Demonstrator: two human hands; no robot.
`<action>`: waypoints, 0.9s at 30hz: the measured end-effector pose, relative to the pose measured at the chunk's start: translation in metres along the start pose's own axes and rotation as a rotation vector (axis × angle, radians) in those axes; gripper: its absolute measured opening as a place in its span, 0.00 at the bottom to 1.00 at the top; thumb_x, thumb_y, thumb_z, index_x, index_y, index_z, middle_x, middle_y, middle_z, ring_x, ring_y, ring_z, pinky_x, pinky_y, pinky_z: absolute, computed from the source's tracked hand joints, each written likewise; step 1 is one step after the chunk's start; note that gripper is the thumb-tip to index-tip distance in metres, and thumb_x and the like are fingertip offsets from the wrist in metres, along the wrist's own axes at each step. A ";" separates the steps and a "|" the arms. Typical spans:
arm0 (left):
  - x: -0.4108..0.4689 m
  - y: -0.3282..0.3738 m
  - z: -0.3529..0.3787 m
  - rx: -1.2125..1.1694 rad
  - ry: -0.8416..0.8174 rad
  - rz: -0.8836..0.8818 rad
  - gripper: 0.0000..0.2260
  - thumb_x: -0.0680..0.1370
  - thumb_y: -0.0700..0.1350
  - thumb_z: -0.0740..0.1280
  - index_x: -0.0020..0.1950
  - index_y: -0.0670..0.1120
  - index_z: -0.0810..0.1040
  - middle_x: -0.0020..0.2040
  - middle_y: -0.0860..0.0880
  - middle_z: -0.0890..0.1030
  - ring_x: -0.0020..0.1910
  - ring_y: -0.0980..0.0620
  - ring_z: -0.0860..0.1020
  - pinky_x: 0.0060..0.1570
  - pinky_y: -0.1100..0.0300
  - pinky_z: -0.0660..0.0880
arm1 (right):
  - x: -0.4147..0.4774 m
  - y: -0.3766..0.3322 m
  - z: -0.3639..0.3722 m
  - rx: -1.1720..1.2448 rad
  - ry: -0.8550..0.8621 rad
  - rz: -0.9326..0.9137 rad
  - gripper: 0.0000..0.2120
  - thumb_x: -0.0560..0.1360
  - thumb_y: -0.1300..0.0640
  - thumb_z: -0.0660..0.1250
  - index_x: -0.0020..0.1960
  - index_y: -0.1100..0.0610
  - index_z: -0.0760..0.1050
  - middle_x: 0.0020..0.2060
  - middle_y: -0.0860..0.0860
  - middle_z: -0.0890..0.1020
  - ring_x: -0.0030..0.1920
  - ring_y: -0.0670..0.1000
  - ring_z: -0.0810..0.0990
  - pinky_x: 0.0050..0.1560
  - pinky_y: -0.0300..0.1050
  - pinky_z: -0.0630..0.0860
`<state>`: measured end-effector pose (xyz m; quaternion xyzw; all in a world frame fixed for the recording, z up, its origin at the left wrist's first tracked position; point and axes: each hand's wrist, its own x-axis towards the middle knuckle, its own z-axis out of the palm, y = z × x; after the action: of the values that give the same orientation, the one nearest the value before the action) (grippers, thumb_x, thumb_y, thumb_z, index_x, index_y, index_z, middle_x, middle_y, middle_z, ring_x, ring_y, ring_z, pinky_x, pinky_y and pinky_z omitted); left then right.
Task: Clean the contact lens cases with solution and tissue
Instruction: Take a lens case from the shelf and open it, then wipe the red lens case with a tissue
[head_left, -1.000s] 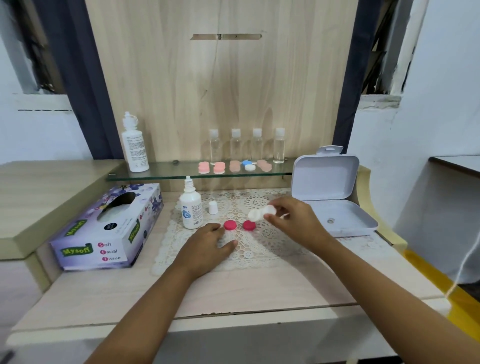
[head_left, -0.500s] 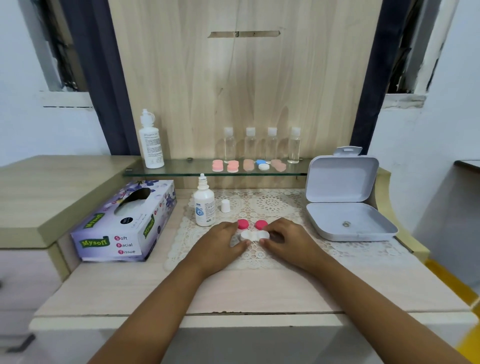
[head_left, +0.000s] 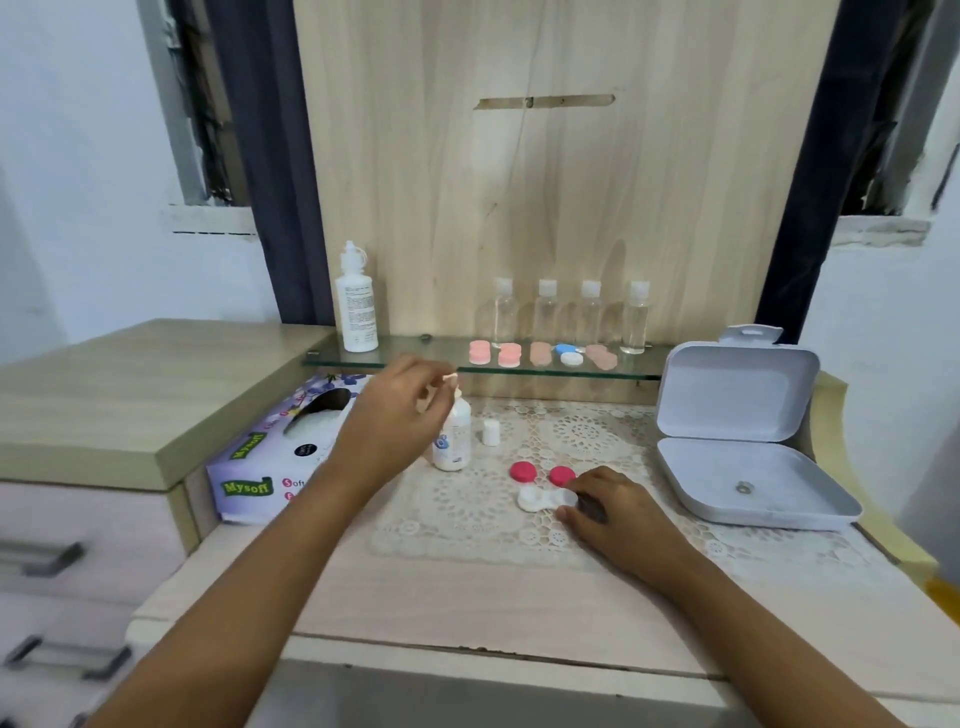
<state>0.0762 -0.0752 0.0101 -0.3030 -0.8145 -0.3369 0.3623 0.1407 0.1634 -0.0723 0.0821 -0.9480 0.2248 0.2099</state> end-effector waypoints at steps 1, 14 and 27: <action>0.005 -0.009 -0.010 0.033 0.016 -0.032 0.09 0.78 0.45 0.64 0.51 0.42 0.81 0.43 0.49 0.77 0.39 0.53 0.74 0.39 0.69 0.65 | 0.000 0.000 0.000 -0.002 0.001 0.001 0.12 0.74 0.51 0.66 0.54 0.55 0.77 0.43 0.45 0.74 0.46 0.46 0.72 0.46 0.38 0.67; 0.029 -0.121 -0.047 0.612 -0.771 -0.380 0.11 0.77 0.43 0.61 0.53 0.45 0.82 0.52 0.45 0.80 0.45 0.50 0.73 0.44 0.61 0.67 | 0.002 0.004 0.003 0.038 0.020 -0.032 0.10 0.74 0.52 0.67 0.53 0.54 0.78 0.38 0.38 0.70 0.42 0.42 0.70 0.41 0.30 0.64; 0.024 -0.122 -0.038 0.696 -0.779 -0.382 0.14 0.76 0.40 0.59 0.55 0.51 0.81 0.59 0.51 0.79 0.59 0.48 0.72 0.60 0.57 0.66 | 0.001 0.006 0.004 0.037 0.015 -0.032 0.09 0.74 0.51 0.66 0.53 0.53 0.77 0.40 0.40 0.71 0.43 0.43 0.71 0.41 0.29 0.63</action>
<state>-0.0126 -0.1705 0.0082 -0.1147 -0.9919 0.0292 0.0457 0.1368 0.1669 -0.0769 0.0997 -0.9406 0.2395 0.2189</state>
